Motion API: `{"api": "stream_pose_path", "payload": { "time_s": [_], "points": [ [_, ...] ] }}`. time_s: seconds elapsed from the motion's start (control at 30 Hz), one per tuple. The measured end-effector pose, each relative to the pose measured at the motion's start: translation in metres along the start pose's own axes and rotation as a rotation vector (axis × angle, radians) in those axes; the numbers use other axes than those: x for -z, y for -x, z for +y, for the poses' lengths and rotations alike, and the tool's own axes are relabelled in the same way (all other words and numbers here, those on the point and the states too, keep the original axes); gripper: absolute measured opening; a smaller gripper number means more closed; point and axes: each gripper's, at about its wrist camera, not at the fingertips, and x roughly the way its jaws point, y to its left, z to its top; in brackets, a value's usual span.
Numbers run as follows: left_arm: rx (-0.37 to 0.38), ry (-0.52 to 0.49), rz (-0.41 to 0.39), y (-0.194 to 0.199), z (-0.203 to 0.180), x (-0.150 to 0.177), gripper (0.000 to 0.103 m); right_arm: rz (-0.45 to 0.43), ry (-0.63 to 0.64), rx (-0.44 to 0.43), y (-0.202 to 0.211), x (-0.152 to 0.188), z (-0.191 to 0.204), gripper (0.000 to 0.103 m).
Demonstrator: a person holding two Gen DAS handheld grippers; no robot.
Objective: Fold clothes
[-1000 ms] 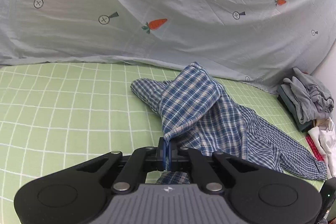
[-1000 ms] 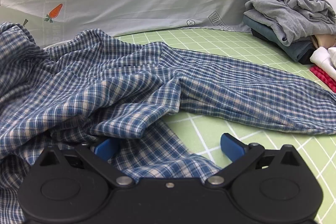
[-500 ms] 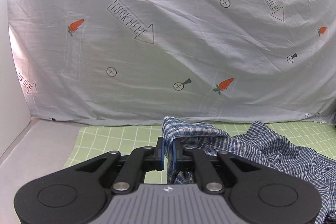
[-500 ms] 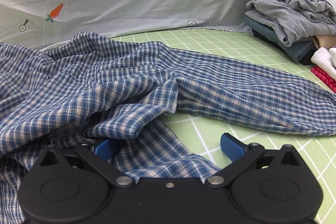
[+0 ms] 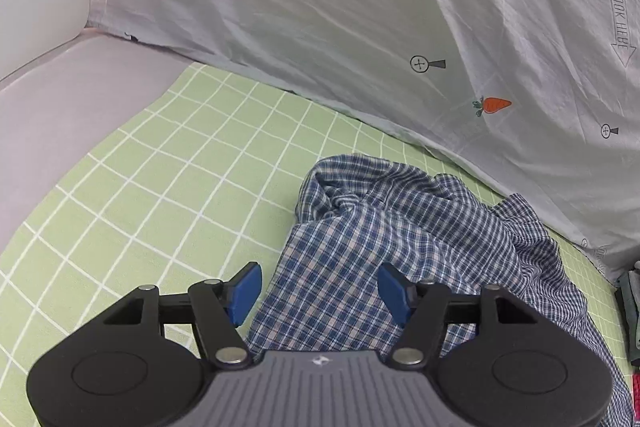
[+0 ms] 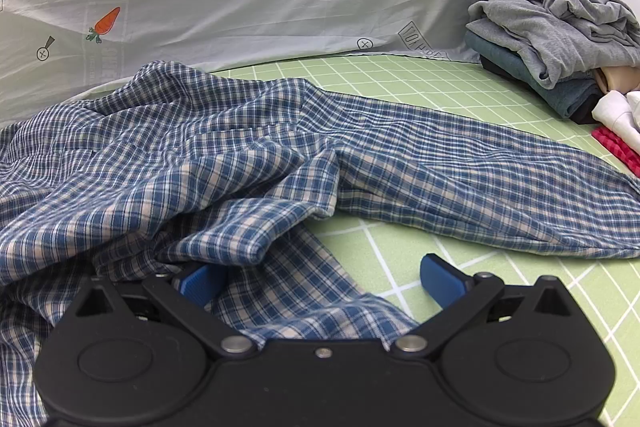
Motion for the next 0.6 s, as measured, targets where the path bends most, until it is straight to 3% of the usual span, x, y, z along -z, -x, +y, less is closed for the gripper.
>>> {"api": "stream_pose_path", "payload": {
  "time_s": [0.17, 0.23, 0.27, 0.3, 0.47, 0.6],
  "points": [
    [0.037, 0.05, 0.021, -0.026, -0.002, -0.003, 0.064, 0.0, 0.001, 0.0, 0.0, 0.0, 0.0, 0.103],
    [0.052, 0.069, 0.03, -0.036, -0.003, -0.004, 0.041, 0.0, 0.002, 0.0, 0.0, 0.0, 0.0, 0.103],
    [0.059, 0.079, 0.034, -0.041, -0.003, -0.004, 0.015, 0.0, 0.002, 0.0, 0.0, 0.0, -0.001, 0.103],
    [0.066, 0.089, 0.038, -0.046, -0.003, -0.005, 0.01, 0.0, 0.002, 0.0, 0.0, 0.0, -0.001, 0.103],
    [0.176, -0.073, 0.013, -0.035, -0.048, 0.013, 0.008, 0.0, 0.002, 0.0, 0.0, 0.0, -0.001, 0.103],
    [0.263, -0.215, 0.099, -0.035, -0.086, 0.048, 0.008, 0.0, 0.001, 0.002, 0.0, 0.0, 0.0, 0.103]
  ]
}}
